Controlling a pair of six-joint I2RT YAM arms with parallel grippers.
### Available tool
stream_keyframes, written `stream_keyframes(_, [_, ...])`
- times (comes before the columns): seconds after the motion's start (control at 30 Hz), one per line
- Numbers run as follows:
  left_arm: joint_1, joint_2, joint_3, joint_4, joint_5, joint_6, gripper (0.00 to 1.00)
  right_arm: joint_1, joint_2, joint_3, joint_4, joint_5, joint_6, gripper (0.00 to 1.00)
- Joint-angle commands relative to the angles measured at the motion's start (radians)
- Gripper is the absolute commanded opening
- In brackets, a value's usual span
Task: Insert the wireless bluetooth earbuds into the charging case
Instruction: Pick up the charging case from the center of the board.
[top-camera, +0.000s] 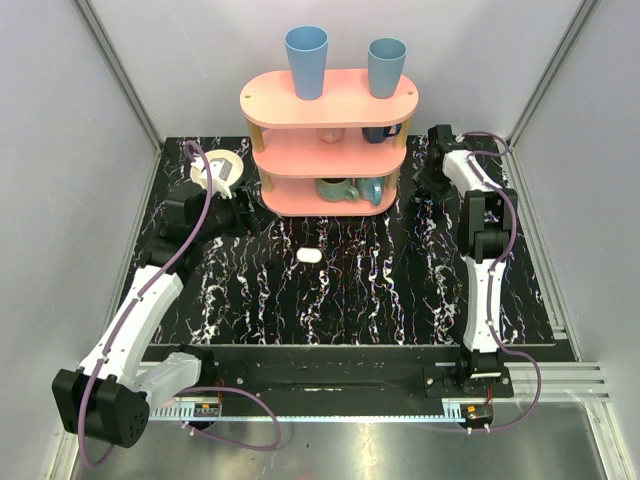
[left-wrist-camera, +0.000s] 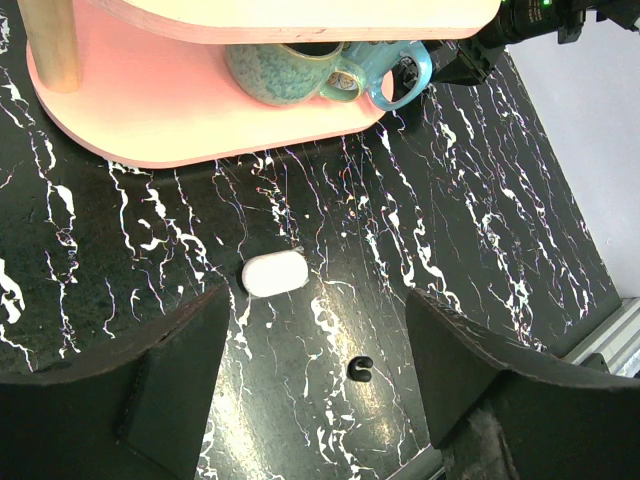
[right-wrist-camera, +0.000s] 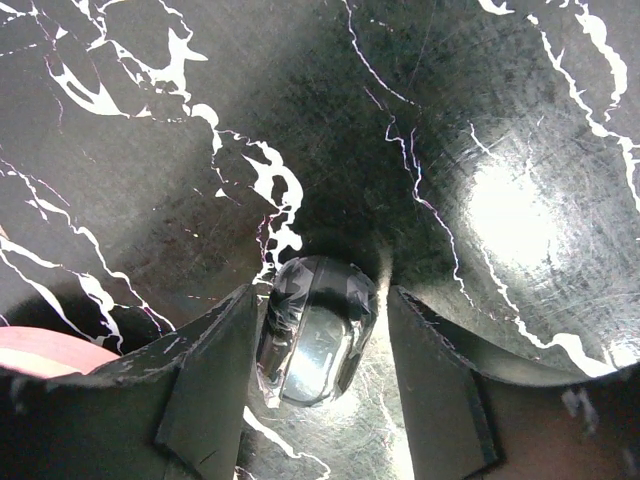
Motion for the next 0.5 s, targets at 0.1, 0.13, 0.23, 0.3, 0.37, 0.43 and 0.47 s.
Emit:
stream_keyframes(0.1, [0.003, -0.015, 0.005, 0.040, -0.015, -0.017, 0.75, -0.003, -0.013, -0.108, 0.046, -0.018, -0.010, 0.59])
stream_keyframes(0.13, [0.003, -0.013, 0.004, 0.041, -0.013, -0.019, 0.75, -0.003, -0.036, -0.129, 0.067, -0.023, -0.005, 0.57])
stream_keyframes(0.23, [0.002, -0.012, 0.002, 0.044, -0.013, -0.025, 0.75, -0.004, -0.084, -0.210, 0.111, -0.040, 0.013, 0.46])
stream_keyframes(0.3, [0.003, -0.010, 0.000, 0.047, -0.009, -0.033, 0.75, -0.004, -0.105, -0.269, 0.135, -0.063, 0.022, 0.38])
stream_keyframes(0.37, [0.003, -0.010, -0.003, 0.060, -0.003, -0.037, 0.76, -0.004, -0.130, -0.313, 0.162, -0.084, 0.028, 0.29])
stream_keyframes(0.43, [0.003, -0.007, -0.012, 0.070, 0.006, -0.045, 0.79, -0.004, -0.165, -0.347, 0.177, -0.118, 0.036, 0.24])
stream_keyframes(0.47, [0.003, -0.007, -0.015, 0.075, 0.010, -0.047, 0.80, -0.003, -0.184, -0.403, 0.194, -0.129, 0.044, 0.24])
